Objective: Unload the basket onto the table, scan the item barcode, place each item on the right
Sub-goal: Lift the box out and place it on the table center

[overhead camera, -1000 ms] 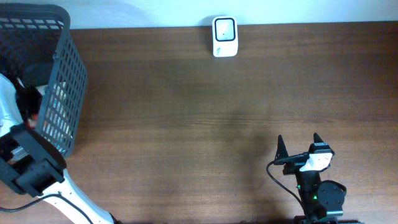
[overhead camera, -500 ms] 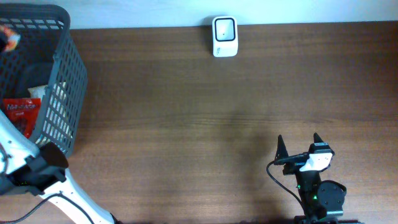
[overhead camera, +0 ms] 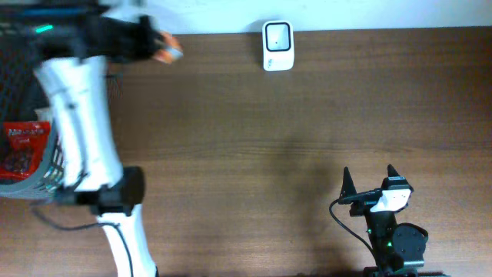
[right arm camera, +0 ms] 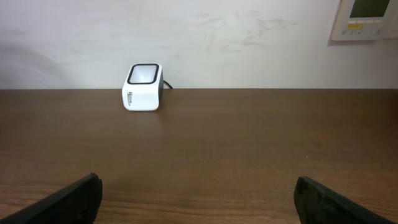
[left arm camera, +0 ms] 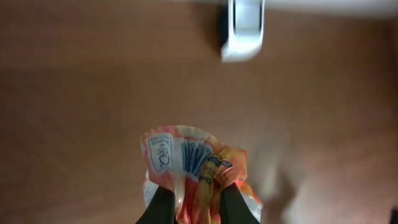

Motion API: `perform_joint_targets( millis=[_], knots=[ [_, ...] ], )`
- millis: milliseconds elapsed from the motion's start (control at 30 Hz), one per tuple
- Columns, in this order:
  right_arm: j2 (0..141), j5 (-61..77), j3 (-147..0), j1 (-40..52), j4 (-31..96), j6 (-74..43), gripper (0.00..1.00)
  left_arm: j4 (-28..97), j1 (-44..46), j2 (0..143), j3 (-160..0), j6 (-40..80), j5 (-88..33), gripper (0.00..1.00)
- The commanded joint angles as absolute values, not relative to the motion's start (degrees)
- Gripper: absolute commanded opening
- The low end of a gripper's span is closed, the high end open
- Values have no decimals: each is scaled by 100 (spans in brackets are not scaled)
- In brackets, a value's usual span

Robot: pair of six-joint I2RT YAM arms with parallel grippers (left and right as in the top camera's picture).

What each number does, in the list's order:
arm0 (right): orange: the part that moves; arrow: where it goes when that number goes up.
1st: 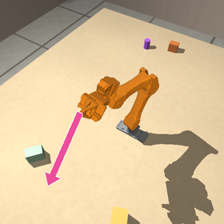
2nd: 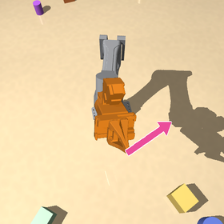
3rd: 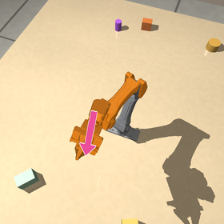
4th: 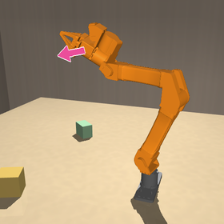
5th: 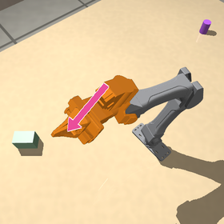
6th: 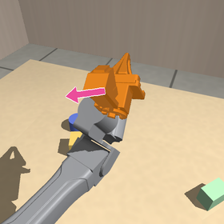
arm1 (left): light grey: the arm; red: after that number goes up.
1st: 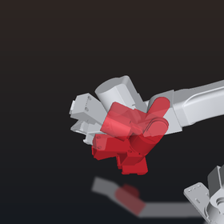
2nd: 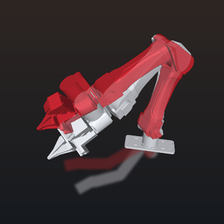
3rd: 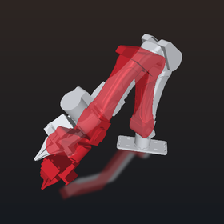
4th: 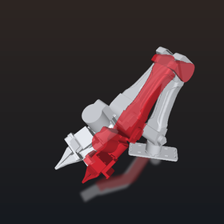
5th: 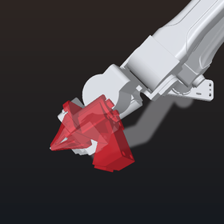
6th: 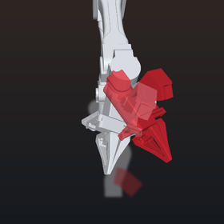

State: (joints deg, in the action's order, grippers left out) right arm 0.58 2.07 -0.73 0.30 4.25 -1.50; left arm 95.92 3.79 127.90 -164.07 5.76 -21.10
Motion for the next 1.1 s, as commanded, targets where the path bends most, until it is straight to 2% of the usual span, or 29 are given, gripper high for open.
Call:
perform_joint_targets(
  millis=[0,200,267,300,333,433,633,700,767,900,933,1067],
  knots=[
    [21,217,-32,-3,436,-172,98,9553,1050,13235,-15382,491,-1188,0],
    [21,217,-32,-3,436,-172,98,8875,1839,13719,-13487,491,-1151,0],
    [21,217,-32,-3,436,-172,98,8659,1914,13773,-13218,491,-1151,3],
    [21,217,-32,-3,436,-172,98,8562,1940,13795,-13128,491,-1151,14],
    [21,217,-32,-3,436,-172,98,8536,1940,13802,-13117,491,-1151,30],
    [21,217,-32,-3,436,-172,98,8600,1940,13799,-13266,491,-1164,58],
    [21,217,-32,-3,436,-172,99,9275,1763,13797,-14505,491,-1173,63],
    [21,217,-32,-3,436,-172,98,9557,1693,13797,-15050,491,-1173,59],
    [21,217,-32,-3,436,-172,98,9675,1671,13797,-15478,489,-1175,47],
    [21,217,-32,-3,436,-172,98,9673,1802,13839,-15480,491,-1175,3],
    [21,217,-32,-3,436,-172,99,9673,1861,13867,-15386,491,-1175,0],
    [21,217,-32,-3,436,-172,98,9557,2145,14042,-14942,493,-1173,0]
  ],
)
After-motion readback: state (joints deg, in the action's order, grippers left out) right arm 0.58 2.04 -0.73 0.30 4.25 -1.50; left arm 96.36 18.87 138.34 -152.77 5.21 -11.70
